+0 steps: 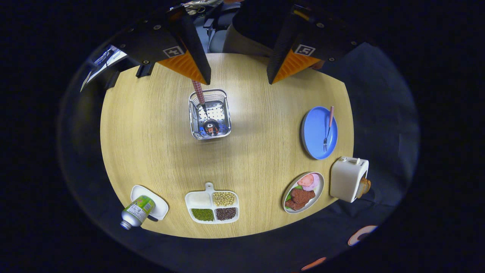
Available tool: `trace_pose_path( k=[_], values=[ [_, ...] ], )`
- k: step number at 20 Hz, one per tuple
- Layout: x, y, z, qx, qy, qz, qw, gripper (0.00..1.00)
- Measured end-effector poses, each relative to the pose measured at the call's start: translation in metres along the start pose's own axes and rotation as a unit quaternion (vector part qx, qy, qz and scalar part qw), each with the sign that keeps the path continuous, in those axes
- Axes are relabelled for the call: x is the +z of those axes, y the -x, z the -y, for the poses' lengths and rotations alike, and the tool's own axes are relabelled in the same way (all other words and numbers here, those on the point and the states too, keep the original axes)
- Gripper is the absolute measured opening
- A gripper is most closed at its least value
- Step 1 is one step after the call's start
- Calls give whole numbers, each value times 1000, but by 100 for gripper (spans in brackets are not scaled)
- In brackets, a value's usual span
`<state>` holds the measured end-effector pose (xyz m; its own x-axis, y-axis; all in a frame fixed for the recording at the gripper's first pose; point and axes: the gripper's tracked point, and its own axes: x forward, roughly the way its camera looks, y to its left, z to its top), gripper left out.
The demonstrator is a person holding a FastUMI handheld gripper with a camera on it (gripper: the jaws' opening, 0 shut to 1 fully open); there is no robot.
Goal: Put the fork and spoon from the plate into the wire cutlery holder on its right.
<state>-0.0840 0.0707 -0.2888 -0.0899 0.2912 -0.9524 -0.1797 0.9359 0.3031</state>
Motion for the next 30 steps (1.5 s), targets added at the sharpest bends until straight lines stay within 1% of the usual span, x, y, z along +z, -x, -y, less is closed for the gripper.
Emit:
trace_pose_path(
  k=[3, 6, 9, 11, 14, 17, 23, 26, 30],
  values=[
    [8, -18, -24, -8, 10, 9, 1000, 91],
    [10, -40, -64, 2, 34, -2, 999, 91],
    [13, -62, -112, 21, 46, -17, 999, 92],
    [19, -78, -144, 33, 46, -17, 998, 92],
    [17, -103, -192, 54, 33, -37, 997, 92],
    [14, -130, -227, 51, 47, -45, 997, 92],
    [-8, -167, -297, 62, 60, -82, 993, 94],
    [-11, -179, -320, 62, 60, -86, 993, 92],
    [-4, -197, -330, 48, 31, -81, 995, 83]
  ],
)
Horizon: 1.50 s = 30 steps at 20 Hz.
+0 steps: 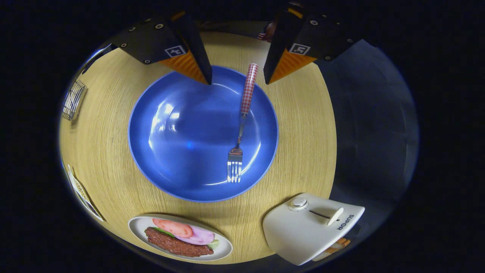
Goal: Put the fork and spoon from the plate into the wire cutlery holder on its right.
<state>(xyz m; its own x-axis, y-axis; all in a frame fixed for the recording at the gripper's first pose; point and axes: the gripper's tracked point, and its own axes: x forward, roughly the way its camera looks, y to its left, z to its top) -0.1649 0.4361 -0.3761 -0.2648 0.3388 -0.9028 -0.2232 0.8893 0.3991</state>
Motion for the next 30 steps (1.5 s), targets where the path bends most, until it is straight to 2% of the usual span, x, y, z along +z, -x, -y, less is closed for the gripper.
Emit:
trace_pose_path(
  k=[4, 8, 11, 14, 19, 21, 25, 30],
  values=[
    [7, -15, 9, -15, -12, 2, 1000, 72],
    [1, -18, 15, -30, 2, -3, 1000, 61],
    [-1, -14, 27, -50, 12, -3, 999, 45],
    [-1, -16, 38, -67, 23, 2, 998, 36],
    [-4, -15, 38, -68, 57, 4, 996, 15],
    [-6, -14, 38, -60, 72, 4, 996, 11],
    [-1, 7, 40, -35, 81, 23, 996, 9],
    [-4, 57, 79, -34, 79, 52, 995, 8]
  ],
)
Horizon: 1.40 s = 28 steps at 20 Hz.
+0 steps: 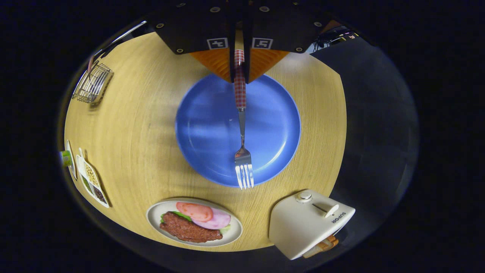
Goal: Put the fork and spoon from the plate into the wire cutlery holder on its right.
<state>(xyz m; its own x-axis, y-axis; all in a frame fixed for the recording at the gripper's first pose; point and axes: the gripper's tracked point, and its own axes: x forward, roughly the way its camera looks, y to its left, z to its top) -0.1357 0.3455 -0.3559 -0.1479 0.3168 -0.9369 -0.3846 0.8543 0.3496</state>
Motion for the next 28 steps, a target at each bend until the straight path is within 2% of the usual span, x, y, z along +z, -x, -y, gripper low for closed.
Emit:
trace_pose_path(
  k=[7, 15, 19, 28],
  values=[
    [-26, 68, 78, -9, -39, 33, 999, 9],
    [-71, 131, 179, -43, -114, 62, 991, 8],
    [-101, 141, 216, -55, -146, 48, 987, 8],
    [-156, 137, 239, -10, -167, -44, 985, 9]
  ],
)
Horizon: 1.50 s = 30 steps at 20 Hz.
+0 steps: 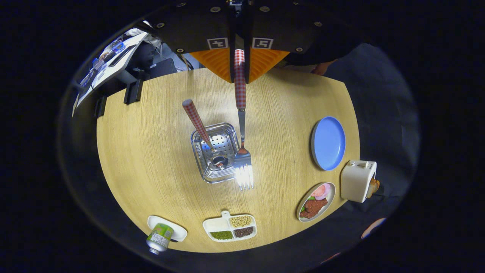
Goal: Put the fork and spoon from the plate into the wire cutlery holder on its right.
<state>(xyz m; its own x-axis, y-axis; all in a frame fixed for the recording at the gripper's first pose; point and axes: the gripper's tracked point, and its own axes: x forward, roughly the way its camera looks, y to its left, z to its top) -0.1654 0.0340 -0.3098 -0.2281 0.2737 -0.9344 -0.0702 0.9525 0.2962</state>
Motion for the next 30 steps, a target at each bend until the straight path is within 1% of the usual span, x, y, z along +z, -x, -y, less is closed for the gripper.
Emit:
trace_pose_path(
  k=[2, 9, 13, 18, 22, 26, 30],
  values=[
    [-2, -5, 4, 4, -4, -20, 1000, 9],
    [2, -10, 16, 6, -14, -60, 998, 9],
    [2, -9, 22, 6, -27, -72, 997, 10],
    [3, -9, 20, 20, -46, -93, 994, 11],
    [13, -8, 17, 34, -70, -95, 993, 12],
    [30, -3, 19, 36, -93, -72, 992, 13],
    [45, 0, 18, 38, -103, -50, 993, 13]
  ],
)
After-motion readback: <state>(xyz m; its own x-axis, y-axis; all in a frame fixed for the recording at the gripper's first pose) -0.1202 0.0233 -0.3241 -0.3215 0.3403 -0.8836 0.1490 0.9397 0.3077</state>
